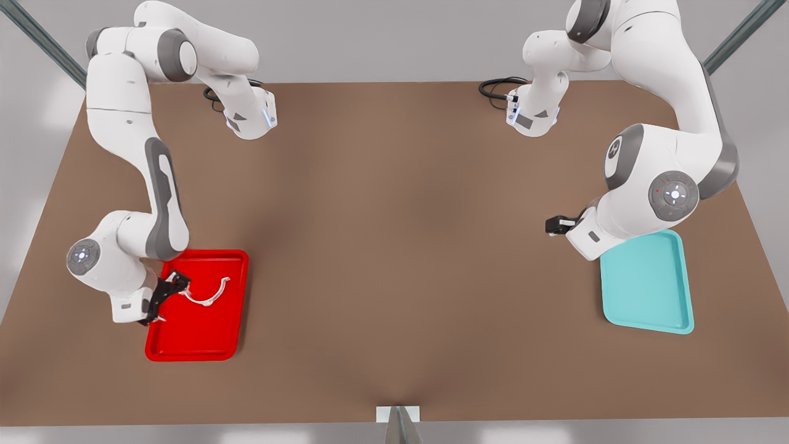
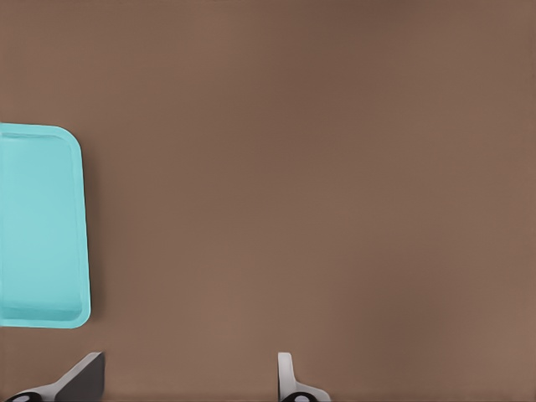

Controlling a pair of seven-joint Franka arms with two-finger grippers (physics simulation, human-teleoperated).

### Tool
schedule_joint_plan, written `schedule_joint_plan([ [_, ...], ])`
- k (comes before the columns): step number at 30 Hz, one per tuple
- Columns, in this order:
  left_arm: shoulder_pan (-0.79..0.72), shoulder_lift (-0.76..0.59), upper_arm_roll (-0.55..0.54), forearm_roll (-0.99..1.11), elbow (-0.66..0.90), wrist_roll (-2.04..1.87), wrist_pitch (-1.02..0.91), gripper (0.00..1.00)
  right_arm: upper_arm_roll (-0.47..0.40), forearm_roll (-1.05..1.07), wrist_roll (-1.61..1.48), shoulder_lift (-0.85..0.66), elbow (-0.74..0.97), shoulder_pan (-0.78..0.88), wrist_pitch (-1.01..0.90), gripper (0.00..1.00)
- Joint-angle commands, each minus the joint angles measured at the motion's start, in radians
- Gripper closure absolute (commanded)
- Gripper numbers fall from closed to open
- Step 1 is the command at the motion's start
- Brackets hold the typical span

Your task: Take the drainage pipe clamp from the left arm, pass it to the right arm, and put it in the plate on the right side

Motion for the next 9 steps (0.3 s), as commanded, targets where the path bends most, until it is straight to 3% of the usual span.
schedule_joint_plan([
  [1, 0.000, -0.001, 0.000, 0.001, 0.000, 0.018, -0.002, 0.00, 0.008, 0.007, 0.886, -0.050, 0.111, 0.018, -0.702, 0.00],
  [2, 0.000, -0.001, 0.000, 0.002, 0.000, 0.018, -0.002, 0.00, 0.013, -0.032, 1.078, -0.104, 0.218, 0.041, -0.887, 0.00],
  [4, 0.002, -0.001, 0.001, 0.001, 0.000, 0.018, -0.002, 0.00, 0.014, -0.072, 1.086, -0.353, 0.065, 0.045, -0.872, 0.00],
  [9, 0.000, -0.001, 0.001, 0.001, 0.000, 0.018, -0.001, 0.00, 0.013, -0.102, 1.064, -0.430, 0.025, 0.054, -0.862, 0.00],
])
